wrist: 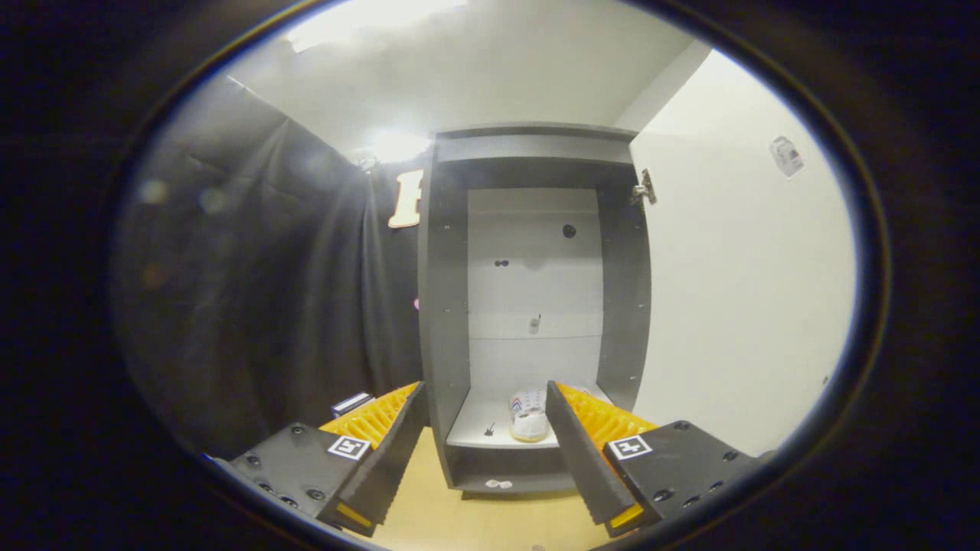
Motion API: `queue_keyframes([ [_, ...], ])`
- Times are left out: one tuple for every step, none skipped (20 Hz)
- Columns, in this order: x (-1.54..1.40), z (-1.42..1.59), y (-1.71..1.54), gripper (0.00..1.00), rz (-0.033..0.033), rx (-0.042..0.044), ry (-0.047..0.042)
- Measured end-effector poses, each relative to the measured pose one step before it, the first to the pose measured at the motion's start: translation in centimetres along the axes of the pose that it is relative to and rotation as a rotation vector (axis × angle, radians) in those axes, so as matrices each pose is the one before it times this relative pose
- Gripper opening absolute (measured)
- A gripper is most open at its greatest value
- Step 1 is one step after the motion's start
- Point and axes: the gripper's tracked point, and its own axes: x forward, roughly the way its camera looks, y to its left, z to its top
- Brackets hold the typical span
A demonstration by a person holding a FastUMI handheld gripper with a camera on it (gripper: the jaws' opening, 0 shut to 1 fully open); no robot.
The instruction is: Open the shoe cabinet door, grab the shoes and put them into the shoe cabinet, then close the shoe cabinet door.
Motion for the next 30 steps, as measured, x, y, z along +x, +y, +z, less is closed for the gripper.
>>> queue_keyframes([
  [-1.357,0.020,-0.493,0.96,-0.01414,0.00093,0.00210],
  [-1.278,0.243,-0.729,0.96,-0.02090,0.00227,-0.00162],
  [-1.370,0.128,-0.757,0.96,-0.01857,0.00689,0.00163],
  [-1.428,-0.046,-0.877,0.96,-0.01989,0.00706,0.00424],
  [-1.255,-0.049,-1.109,0.96,-0.02343,0.00265,0.00267],
  [-1.190,0.017,-1.270,0.96,-0.02680,-0.00388,0.00095],
  [-1.043,-0.023,-1.394,0.96,-0.02573,-0.00151,0.00368],
  [-0.936,-0.055,-1.130,0.96,-0.02021,-0.00049,0.00517],
  [-0.953,0.108,-1.347,0.96,-0.01839,-0.00586,0.00043],
  [-0.808,0.103,-1.480,0.96,-0.02373,-0.00785,-0.00294],
  [-0.592,0.191,-1.569,0.96,-0.01941,-0.00571,-0.00189],
  [-0.344,0.289,-0.872,0.96,-0.01026,-0.00460,-0.00230],
  [-0.570,0.178,-1.624,0.96,-0.00877,-0.00413,-0.00179],
  [-0.457,0.308,-1.668,0.96,-0.00672,-0.00352,-0.00186],
  [-0.450,0.274,-1.681,0.96,-0.00627,-0.00213,-0.00083],
  [-0.236,0.183,-1.691,0.96,-0.00163,0.00102,-0.00019],
  [-0.088,0.346,-1.730,0.96,-0.00098,0.00071,-0.00130],
  [0.032,0.117,-1.801,0.96,-0.00303,-0.00159,-0.00109],
  [0.076,-0.011,-1.741,0.96,-0.00197,-0.00091,0.00632],
  [-0.176,0.069,-1.762,0.96,-0.00059,-0.00171,0.00744],
  [-0.019,0.092,-1.856,0.96,-0.00140,-0.00135,0.00557],
  [0.150,0.236,-1.733,0.96,0.00029,-0.00072,0.00018],
  [0.436,0.103,-1.554,0.96,-0.00049,-0.00180,-0.00072],
  [0.739,-0.052,-1.520,0.96,-0.00073,-0.00374,-0.00033],
  [0.990,-0.024,-1.340,0.96,0.00099,-0.00433,-0.00077],
  [1.137,-0.143,-1.038,0.96,0.00477,-0.00141,0.00386],
  [1.474,-0.208,-0.784,0.96,0.00871,0.00146,0.00482],
  [1.285,-0.083,-0.682,0.96,0.01553,0.00311,0.00247],
  [1.481,-0.077,-0.615,0.96,0.01633,0.00503,-0.00051],
  [1.611,-0.218,-0.294,0.96,0.01917,0.00408,-0.00184],
])
